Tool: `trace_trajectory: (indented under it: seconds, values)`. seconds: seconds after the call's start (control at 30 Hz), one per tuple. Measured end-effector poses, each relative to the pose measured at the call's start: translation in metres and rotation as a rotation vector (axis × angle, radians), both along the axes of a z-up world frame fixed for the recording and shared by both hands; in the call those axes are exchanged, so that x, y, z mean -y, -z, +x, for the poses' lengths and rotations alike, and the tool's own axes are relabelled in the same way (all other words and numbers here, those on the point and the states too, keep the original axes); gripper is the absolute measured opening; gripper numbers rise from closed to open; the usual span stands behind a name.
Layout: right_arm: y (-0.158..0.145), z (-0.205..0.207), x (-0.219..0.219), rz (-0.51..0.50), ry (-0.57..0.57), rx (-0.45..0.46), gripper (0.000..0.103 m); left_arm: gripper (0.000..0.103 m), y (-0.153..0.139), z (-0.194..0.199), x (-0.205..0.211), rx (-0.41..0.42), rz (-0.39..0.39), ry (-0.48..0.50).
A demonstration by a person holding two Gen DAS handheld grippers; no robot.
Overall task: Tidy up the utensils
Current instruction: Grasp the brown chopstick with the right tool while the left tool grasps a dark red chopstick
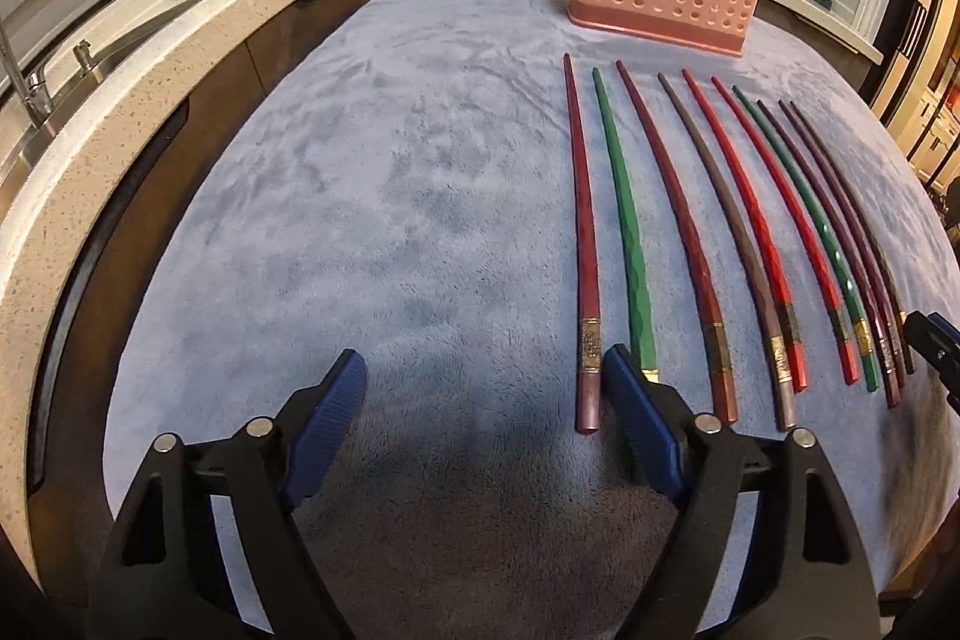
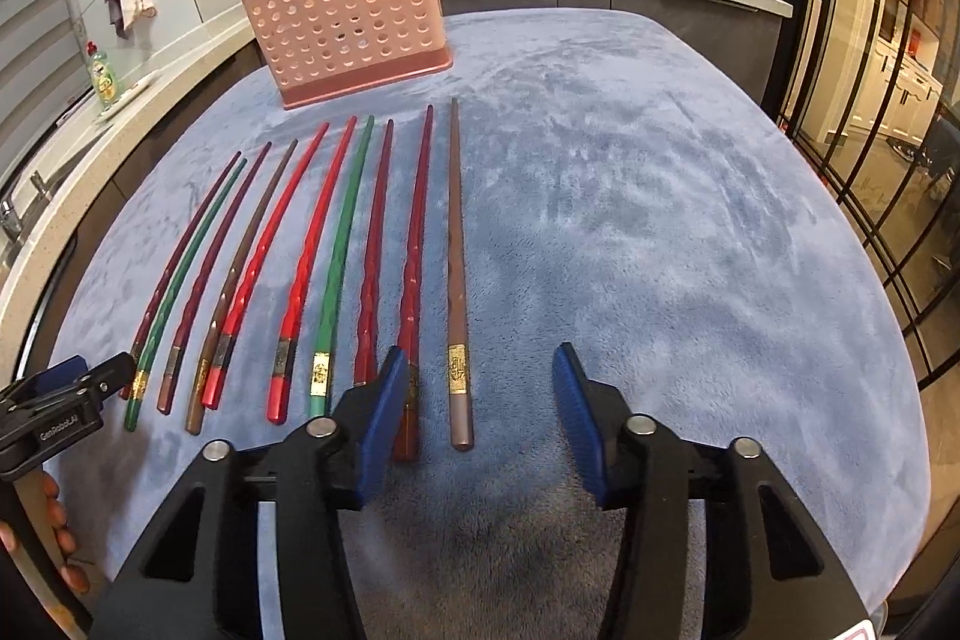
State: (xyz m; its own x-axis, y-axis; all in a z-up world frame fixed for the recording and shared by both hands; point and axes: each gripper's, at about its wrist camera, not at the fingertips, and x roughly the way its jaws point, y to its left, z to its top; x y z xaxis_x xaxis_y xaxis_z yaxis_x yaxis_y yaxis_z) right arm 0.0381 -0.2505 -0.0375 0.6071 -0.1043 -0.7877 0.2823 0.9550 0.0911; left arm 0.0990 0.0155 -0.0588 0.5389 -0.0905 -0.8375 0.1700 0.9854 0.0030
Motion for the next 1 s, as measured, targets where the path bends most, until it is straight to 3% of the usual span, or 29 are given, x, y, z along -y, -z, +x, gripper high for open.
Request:
trace_trajectory:
  seconds: [0.13,0.23,0.33,0.4,0.47,0.5,0.8,1.0]
  values:
    - [0.007,0.003,0.002,0.008,0.001,-0.012,0.033,0.075,0.001,0.000,0.002,0.009,0.007,0.003]
    - [0.009,0.004,0.002,-0.001,-0.001,-0.011,0.030,0.068,0.001,0.001,0.002,0.014,0.000,0.007]
    - [0.009,0.003,0.003,-0.003,-0.003,-0.009,0.026,0.051,-0.002,0.001,0.004,0.021,-0.005,0.020]
    - [0.008,0.003,0.003,-0.003,-0.009,-0.006,0.020,0.031,-0.003,0.001,0.006,0.024,-0.008,0.031]
    - [0.008,0.003,0.004,-0.002,-0.016,-0.006,0.008,0.019,-0.005,0.001,0.007,0.021,-0.018,0.045]
    - [0.007,0.003,0.004,-0.003,-0.020,-0.007,0.009,0.013,-0.005,0.001,0.007,0.018,-0.024,0.048]
    - [-0.020,-0.007,0.006,0.002,-0.021,0.046,0.008,0.011,-0.020,0.002,-0.004,0.010,-0.080,0.041]
    - [-0.060,-0.012,0.016,0.014,0.006,0.153,0.007,0.009,-0.059,0.004,-0.012,0.064,-0.141,0.034]
